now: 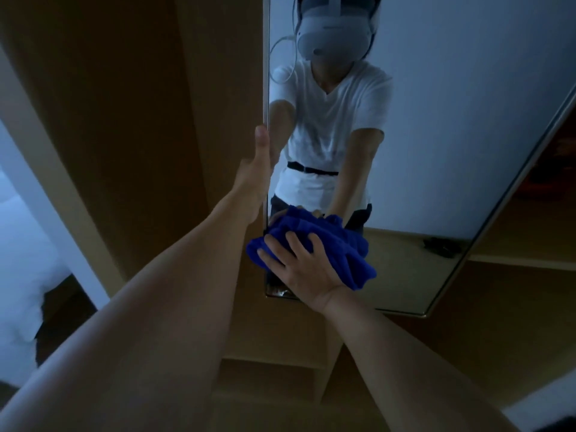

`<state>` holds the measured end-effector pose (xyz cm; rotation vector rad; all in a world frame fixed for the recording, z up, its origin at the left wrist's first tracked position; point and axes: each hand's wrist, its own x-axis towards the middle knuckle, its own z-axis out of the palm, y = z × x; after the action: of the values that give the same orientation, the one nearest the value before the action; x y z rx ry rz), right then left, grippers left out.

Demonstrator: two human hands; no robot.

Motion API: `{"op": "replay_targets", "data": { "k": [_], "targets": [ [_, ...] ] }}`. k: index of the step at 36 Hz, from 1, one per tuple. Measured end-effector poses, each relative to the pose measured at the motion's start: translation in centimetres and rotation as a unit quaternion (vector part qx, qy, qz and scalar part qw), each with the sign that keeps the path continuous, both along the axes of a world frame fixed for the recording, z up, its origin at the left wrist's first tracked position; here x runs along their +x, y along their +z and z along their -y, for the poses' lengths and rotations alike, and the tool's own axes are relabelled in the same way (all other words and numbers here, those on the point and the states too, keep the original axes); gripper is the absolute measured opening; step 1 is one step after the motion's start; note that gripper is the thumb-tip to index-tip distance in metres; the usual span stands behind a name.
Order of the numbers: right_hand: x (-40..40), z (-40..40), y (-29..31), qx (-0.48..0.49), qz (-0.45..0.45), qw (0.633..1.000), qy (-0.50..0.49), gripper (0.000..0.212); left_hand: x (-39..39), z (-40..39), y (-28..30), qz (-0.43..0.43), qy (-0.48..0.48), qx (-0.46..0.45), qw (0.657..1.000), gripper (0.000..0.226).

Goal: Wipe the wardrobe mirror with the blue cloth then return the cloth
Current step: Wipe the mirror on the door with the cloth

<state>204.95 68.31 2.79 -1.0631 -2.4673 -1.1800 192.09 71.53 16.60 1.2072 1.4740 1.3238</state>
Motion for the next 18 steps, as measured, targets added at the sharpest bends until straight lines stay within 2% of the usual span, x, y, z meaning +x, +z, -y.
{"op": "replay_targets", "data": {
  "k": [5, 9, 15, 18],
  "targets": [
    [0.2, 0.8, -3.6, -0.023, 0.045, 0.999, -0.006, 0.063, 0.1, -0.5, -0.3, -0.016, 0.011, 0.001, 1.000, 0.091],
    [0.0, 1.0, -5.8, -0.054, 0.038, 0.998, -0.011, 0.061, -0.3, -0.4, -0.1, -0.022, -0.002, -0.003, 1.000, 0.098],
    [-0.6, 1.1, -8.8, -0.137, 0.073, 0.987, -0.044, 0.072, -0.3, -0.4, -0.1, -0.012, -0.009, -0.019, 1.000, 0.100],
    [-1.0, 1.3, -9.8, -0.150, 0.086, 0.982, -0.073, 0.080, -0.4, -0.2, -0.1, -0.008, -0.020, -0.020, 1.000, 0.101]
  ]
}}
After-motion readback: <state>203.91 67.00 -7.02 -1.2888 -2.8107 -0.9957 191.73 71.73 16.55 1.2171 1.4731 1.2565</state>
